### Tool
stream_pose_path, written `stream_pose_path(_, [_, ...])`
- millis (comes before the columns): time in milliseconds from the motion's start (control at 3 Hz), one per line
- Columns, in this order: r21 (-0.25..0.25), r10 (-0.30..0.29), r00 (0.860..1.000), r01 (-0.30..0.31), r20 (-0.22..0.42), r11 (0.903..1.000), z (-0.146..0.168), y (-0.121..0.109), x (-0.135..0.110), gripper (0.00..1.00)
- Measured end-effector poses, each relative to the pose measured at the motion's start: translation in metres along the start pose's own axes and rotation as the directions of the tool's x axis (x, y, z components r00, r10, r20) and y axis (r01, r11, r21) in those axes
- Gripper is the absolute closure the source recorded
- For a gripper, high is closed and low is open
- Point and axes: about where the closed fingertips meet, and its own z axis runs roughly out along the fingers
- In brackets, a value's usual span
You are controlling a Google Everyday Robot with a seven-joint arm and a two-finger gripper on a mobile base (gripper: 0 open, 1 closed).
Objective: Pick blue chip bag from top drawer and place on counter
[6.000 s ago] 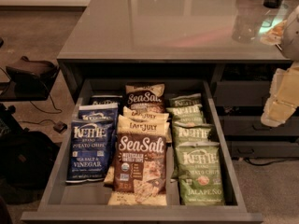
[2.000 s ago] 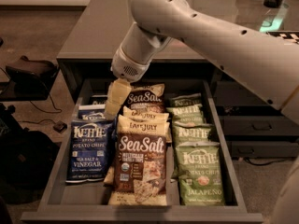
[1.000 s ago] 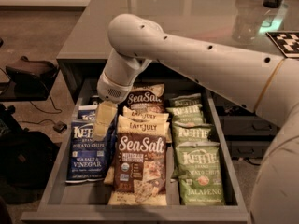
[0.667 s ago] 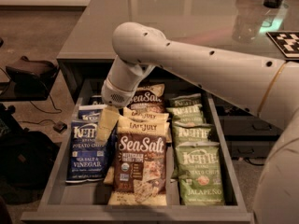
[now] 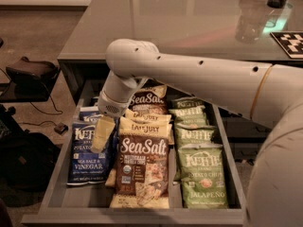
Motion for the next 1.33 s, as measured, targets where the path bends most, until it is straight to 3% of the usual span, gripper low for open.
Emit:
stream_pose_path(667, [-0.004, -0.017, 0.999, 0.017, -0.033, 0.9998, 0.037, -0.006, -0.016, 0.00])
stream_pose_path(1333, [-0.017, 0.047, 0.996, -0.048, -0.073, 0.9987, 0.074, -0.006, 0.003, 0.00])
